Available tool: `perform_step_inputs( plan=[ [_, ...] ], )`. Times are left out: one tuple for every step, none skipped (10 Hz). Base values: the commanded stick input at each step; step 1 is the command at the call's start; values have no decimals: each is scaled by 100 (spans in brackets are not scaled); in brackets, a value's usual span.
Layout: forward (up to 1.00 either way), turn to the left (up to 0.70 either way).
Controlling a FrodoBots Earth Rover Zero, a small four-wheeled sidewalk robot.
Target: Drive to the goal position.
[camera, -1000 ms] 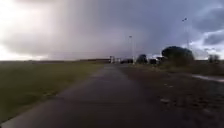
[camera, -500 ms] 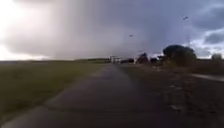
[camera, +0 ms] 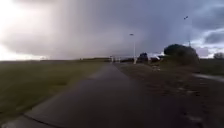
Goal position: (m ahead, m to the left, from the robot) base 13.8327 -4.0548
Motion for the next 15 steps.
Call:
perform_step_inputs(
  plan=[
    [70, -14],
    [70, -14],
    [70, -14],
    [70, -14],
    [70, -14],
    [70, -14],
    [70, -14],
    [70, -14],
    [70, -14],
    [70, -14],
    [70, -6],
    [70, 0],
    [70, 0],
    [70, 0],
    [70, 0]
  ],
)
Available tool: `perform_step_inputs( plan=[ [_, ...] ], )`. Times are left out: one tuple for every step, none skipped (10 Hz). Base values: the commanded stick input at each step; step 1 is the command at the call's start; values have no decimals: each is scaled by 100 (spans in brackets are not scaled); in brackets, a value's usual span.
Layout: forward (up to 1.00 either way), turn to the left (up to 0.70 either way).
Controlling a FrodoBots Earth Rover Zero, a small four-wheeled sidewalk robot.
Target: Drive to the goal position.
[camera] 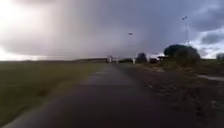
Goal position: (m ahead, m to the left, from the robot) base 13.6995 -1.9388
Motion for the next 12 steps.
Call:
perform_step_inputs(
  plan=[
    [70, 0],
    [70, 0],
    [70, 0],
    [70, 0],
    [70, 0],
    [70, 0],
    [70, 0],
    [70, 0],
    [70, 0],
    [70, 0],
    [70, 0],
    [70, 0]
  ],
)
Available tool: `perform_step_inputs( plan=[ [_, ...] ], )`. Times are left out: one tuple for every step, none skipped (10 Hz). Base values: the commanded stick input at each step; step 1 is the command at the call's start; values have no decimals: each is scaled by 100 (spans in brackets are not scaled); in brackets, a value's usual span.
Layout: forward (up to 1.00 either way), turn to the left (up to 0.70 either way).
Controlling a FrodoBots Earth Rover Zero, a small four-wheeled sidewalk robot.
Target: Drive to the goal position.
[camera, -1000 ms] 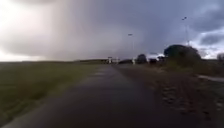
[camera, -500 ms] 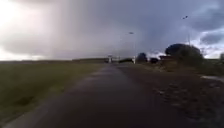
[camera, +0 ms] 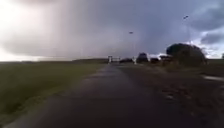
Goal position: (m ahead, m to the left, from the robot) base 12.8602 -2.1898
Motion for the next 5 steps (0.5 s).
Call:
perform_step_inputs(
  plan=[
    [70, 0],
    [70, 0],
    [70, 0],
    [70, 0],
    [70, 0]
  ],
)
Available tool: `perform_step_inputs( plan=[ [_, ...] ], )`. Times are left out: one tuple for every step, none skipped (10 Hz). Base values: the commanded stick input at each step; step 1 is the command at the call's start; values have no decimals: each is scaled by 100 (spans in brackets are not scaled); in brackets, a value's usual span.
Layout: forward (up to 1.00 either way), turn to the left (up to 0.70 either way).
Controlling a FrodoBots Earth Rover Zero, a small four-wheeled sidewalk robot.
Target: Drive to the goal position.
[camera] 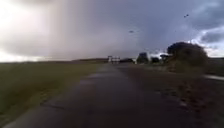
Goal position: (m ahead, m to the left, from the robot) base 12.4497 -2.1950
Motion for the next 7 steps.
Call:
perform_step_inputs(
  plan=[
    [70, 0],
    [70, 0],
    [70, 0],
    [70, 0],
    [70, 0],
    [70, 0],
    [70, 0]
  ],
)
